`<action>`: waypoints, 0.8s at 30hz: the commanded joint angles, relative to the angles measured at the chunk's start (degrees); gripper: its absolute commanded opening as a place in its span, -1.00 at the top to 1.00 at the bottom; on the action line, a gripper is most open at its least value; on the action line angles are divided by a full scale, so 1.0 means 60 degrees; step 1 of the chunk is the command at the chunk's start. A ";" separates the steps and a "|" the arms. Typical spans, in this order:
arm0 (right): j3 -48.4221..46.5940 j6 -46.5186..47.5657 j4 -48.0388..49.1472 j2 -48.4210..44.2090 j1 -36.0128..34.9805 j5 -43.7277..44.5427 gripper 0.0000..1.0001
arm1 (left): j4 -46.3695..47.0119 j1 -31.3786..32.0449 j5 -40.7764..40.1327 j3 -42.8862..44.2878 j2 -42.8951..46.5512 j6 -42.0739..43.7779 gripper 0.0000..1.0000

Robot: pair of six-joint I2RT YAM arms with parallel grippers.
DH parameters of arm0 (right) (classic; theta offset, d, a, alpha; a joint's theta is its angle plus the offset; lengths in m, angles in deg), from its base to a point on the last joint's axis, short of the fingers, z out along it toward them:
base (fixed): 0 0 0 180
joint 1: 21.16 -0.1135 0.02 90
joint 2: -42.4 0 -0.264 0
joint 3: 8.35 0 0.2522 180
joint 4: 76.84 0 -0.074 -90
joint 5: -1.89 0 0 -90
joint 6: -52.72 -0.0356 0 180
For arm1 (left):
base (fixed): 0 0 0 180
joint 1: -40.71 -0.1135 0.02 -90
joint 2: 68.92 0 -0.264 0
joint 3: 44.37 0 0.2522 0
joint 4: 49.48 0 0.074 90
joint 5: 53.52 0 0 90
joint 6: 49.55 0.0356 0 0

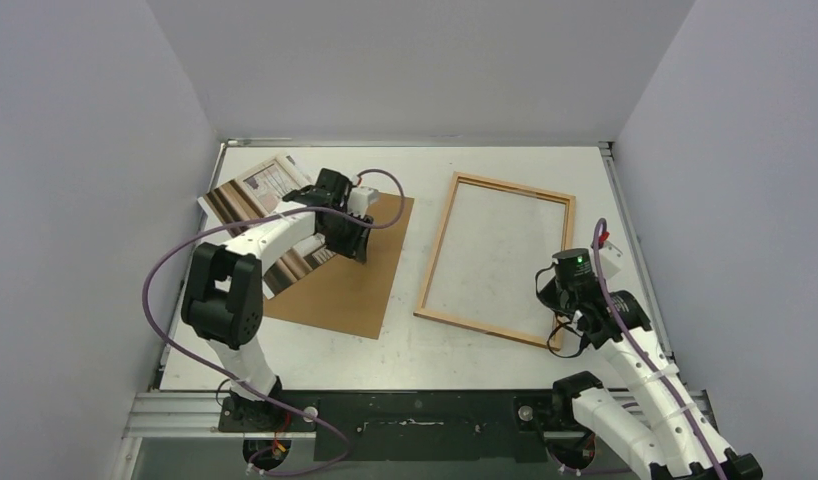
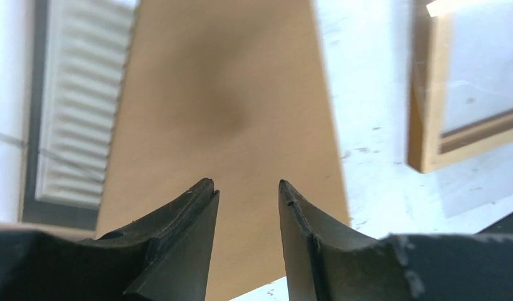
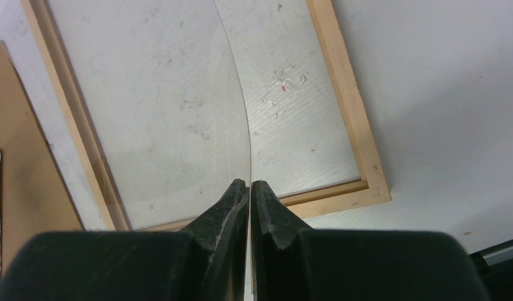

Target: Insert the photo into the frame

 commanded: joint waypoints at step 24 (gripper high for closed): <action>0.2767 -0.1061 0.2948 0.0301 -0.0011 -0.1050 0.80 | -0.0752 0.2044 0.1896 0.3652 -0.3249 -0.1040 -0.06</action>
